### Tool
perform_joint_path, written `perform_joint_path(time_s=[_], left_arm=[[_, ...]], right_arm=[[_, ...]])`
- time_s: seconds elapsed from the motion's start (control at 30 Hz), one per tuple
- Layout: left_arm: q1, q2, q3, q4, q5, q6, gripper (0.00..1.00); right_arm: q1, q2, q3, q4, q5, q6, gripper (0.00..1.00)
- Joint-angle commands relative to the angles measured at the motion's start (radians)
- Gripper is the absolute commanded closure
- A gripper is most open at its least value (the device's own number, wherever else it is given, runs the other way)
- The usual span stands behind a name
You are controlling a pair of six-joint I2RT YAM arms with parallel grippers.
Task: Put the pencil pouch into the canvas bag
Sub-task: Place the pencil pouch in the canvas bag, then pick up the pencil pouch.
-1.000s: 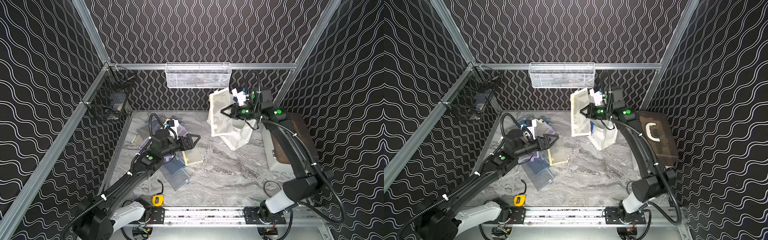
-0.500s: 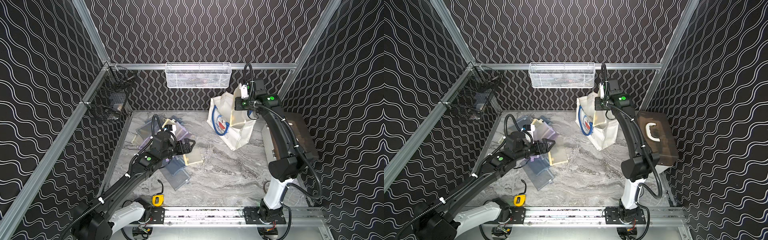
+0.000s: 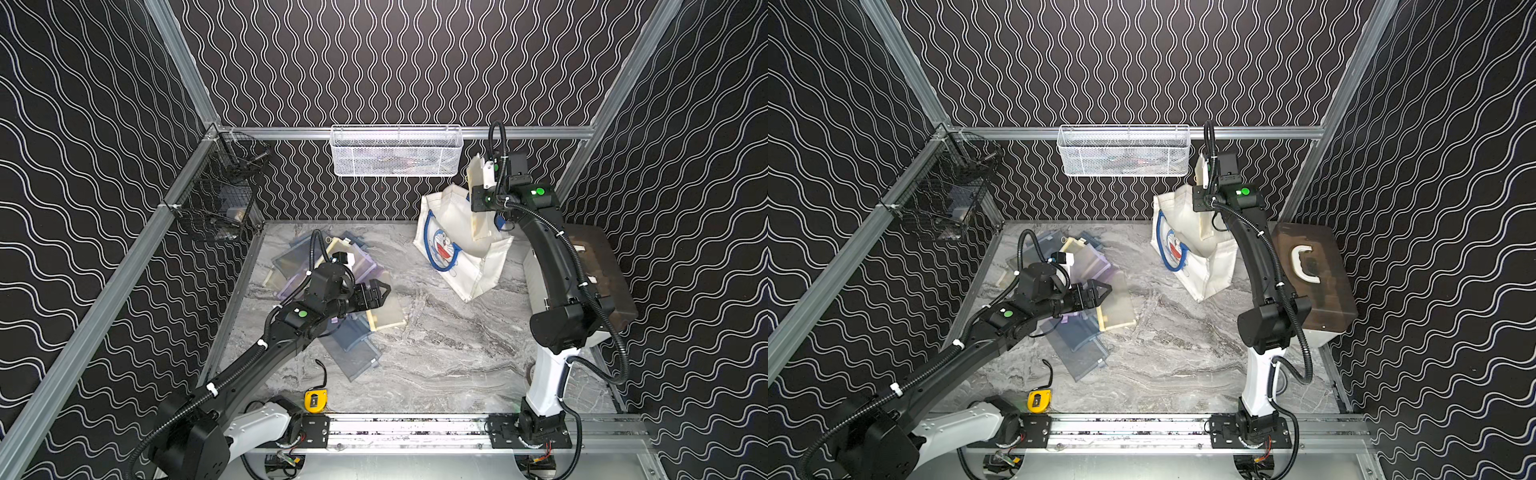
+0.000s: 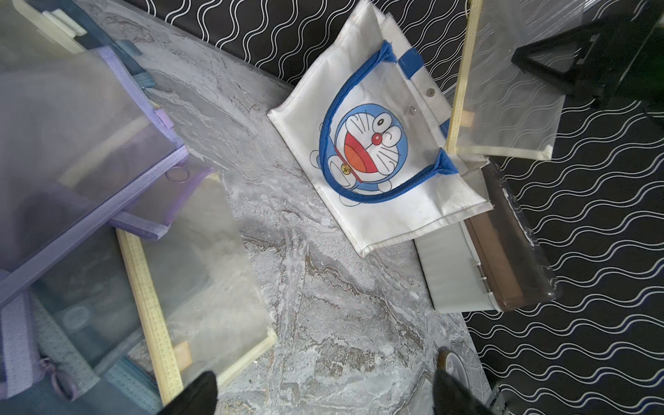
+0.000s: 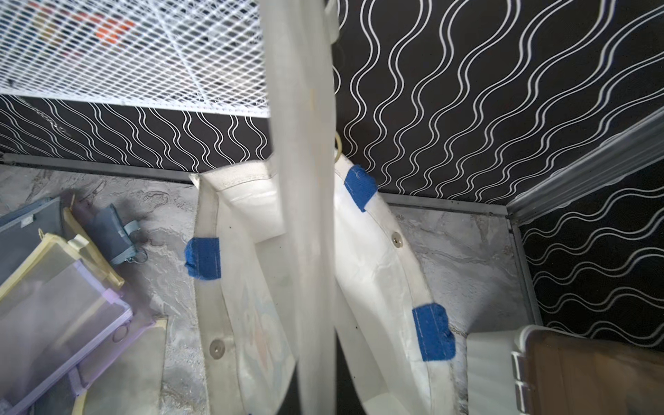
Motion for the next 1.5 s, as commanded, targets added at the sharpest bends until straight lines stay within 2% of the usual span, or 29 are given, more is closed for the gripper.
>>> perform_joint_path(time_s=[0.0,0.17,0.4,0.6,0.67,0.83,0.93,1.07,1.2,1.33,1.47], left_arm=[[0.005,0.011,-0.006,0.036,0.006,0.014,0.04],[0.017,0.007,-0.02,0.033,-0.003,0.015,0.04],[0.04,0.065,-0.025,-0.042,-0.033,0.027,0.06],[0.085,0.146,-0.05,-0.082,-0.046,0.04,0.07],[0.095,0.167,-0.054,-0.082,-0.049,0.048,0.08],[0.11,0.215,-0.044,-0.062,-0.043,0.067,0.12],[0.115,0.267,-0.034,-0.046,-0.043,0.066,0.14],[0.135,0.339,-0.032,0.015,-0.015,0.047,0.19],[0.145,0.419,-0.011,0.049,0.009,0.035,0.25],[0.147,0.452,-0.024,0.093,0.033,0.015,0.3],[0.146,0.457,-0.071,0.14,0.051,-0.018,0.34]], right_arm=[[0.0,-0.026,-0.102,0.035,-0.003,-0.016,1.0],[0.0,-0.035,-0.233,0.057,-0.021,-0.019,1.0],[0.005,-0.018,-0.279,0.042,-0.087,0.015,0.99],[0.007,-0.039,-0.255,0.027,-0.09,0.026,0.58],[0.008,-0.052,-0.236,0.014,-0.083,0.032,0.48],[0.044,-0.127,-0.207,-0.044,-0.064,0.05,0.36],[0.149,-0.212,-0.265,-0.082,-0.049,0.068,0.32],[0.308,-0.313,-0.435,-0.056,-0.167,0.184,0.28],[0.364,-0.343,-0.667,0.108,-0.393,0.333,0.27],[0.373,-0.26,-0.749,0.215,-0.552,0.386,0.26],[0.364,-0.146,-0.778,0.286,-0.615,0.412,0.27]])
